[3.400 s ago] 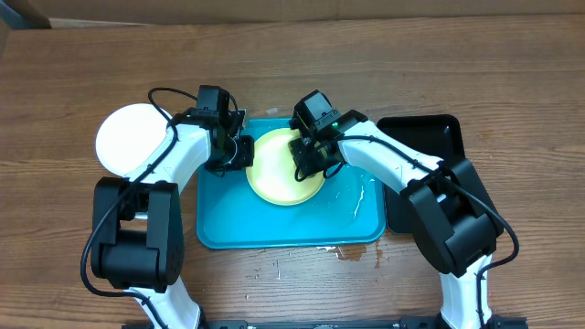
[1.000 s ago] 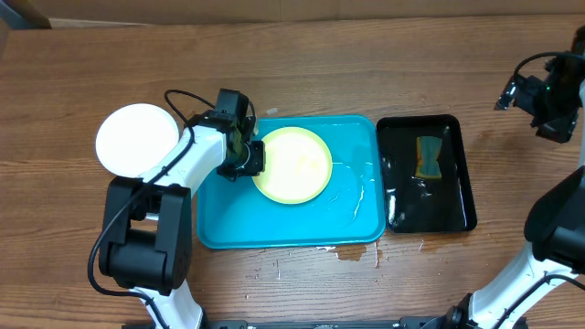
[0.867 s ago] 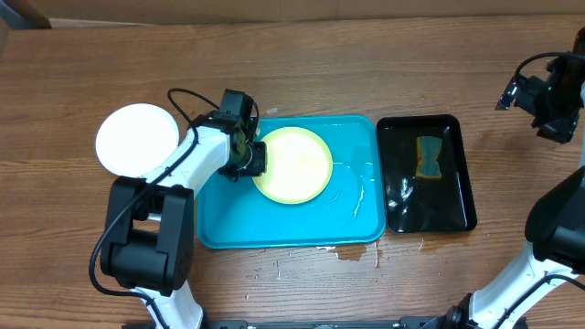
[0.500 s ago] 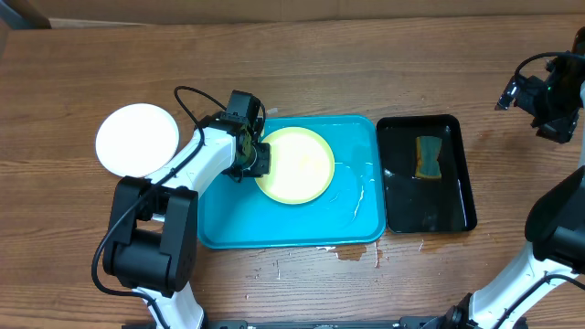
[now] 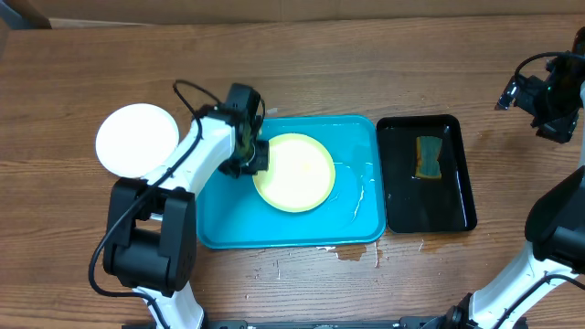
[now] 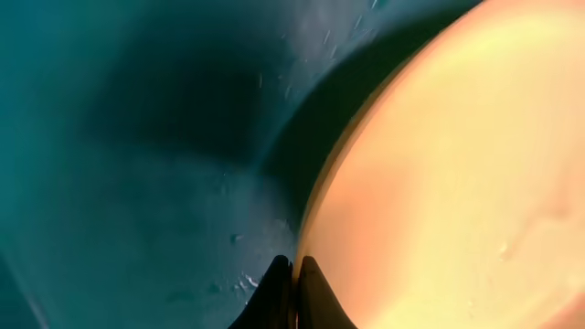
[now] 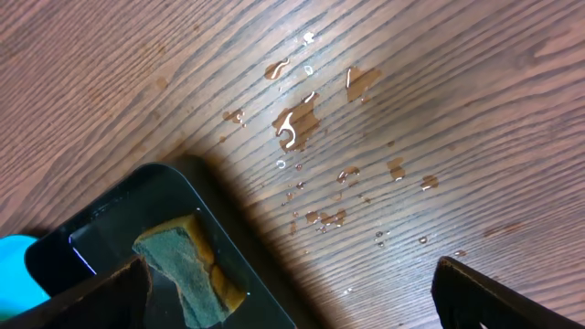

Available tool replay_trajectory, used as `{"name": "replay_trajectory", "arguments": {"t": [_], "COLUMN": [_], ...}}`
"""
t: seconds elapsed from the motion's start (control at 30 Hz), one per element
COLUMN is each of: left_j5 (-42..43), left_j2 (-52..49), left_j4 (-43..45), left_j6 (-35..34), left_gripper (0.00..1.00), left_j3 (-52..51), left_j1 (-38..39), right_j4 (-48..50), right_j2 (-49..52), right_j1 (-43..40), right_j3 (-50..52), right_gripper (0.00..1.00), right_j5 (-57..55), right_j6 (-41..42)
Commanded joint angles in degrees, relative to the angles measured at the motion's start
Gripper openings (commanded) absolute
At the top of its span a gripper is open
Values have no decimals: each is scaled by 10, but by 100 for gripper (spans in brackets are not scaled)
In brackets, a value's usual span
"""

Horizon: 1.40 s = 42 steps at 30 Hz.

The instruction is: Clean dirty plates on tray and stack at the side

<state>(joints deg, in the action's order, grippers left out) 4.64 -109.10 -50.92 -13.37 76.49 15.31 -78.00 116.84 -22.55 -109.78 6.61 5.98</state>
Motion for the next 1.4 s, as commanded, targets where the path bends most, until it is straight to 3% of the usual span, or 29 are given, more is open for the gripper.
{"name": "replay_trajectory", "arguments": {"t": [0.0,0.33,0.87,1.0,1.17,1.37], "left_j5": [-22,-49,-436,-581,-725,-758], "left_j2": [0,0,0,-7,-30,-50], "left_j4": [-42,-115,-23,18,120,186], "left_j6": [20,14,-21,24,127,197], "left_gripper": [4,4,4,4,4,4], "left_j3": [98,292,309,309,309,309], "left_j1": [3,45,336,413,488,500], "right_j4": [3,3,3,3,3,3], "right_j2": [-17,-17,-17,-17,-17,-17], "right_j1": [-1,-1,-1,-1,-1,-1], "right_j3": [-9,-9,-9,-9,-9,-9], "right_gripper": [100,100,100,100,100,100], "right_j5": [-1,-1,-1,-1,-1,-1], "right_j6": [0,0,0,0,0,0]}}
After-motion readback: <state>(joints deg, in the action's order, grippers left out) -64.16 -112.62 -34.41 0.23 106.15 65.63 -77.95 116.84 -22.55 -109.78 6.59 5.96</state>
